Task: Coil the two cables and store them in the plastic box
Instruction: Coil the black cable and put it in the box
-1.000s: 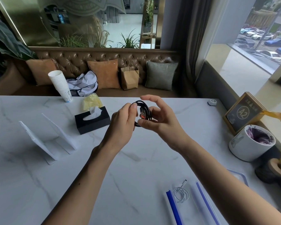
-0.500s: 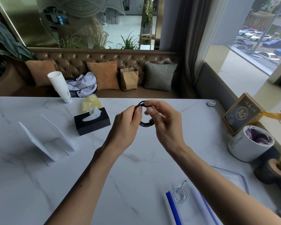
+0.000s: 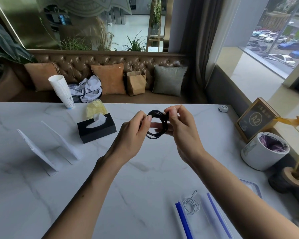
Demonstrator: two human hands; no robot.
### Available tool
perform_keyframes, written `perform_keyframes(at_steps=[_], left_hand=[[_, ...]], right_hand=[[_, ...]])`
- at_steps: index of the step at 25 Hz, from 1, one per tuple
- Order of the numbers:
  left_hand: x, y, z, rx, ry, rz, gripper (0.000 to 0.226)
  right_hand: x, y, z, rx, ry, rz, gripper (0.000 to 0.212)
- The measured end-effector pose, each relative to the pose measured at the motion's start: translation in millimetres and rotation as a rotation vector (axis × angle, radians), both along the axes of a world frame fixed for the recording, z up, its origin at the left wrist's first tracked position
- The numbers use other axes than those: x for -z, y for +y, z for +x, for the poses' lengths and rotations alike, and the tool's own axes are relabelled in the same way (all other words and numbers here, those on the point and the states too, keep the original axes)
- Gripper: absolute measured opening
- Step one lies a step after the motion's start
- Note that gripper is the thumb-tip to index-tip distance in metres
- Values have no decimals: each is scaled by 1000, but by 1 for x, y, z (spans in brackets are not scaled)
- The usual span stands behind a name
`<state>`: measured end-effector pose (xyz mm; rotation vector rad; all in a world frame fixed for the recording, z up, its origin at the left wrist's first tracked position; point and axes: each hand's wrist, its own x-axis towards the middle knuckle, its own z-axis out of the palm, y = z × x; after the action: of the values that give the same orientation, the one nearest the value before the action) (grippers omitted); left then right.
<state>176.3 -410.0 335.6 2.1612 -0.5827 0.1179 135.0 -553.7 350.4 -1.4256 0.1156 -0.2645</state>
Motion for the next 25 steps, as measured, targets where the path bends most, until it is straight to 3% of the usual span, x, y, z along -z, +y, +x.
perform_keyframes(at_steps=[4, 8, 10, 13, 17, 25], left_hand=[[1, -1, 0, -29, -27, 95, 37], [6, -4, 1, -25, -38, 141, 38], [7, -7, -1, -23, -43, 133, 37], [9, -8, -2, -18, -47, 141, 35], [12, -5, -4, -55, -56, 153, 34], [10, 0, 3, -48, -28, 42, 40]], right_hand=[[1, -3, 2, -42, 10, 18, 21], [11, -7, 8, 88, -126, -401, 18], [14, -10, 8, 141, -159, -491, 18], [18, -11, 7, 175, -144, -453, 20], [20, -12, 9, 167, -109, -245, 23], [12, -16, 1, 30, -129, -198, 17]])
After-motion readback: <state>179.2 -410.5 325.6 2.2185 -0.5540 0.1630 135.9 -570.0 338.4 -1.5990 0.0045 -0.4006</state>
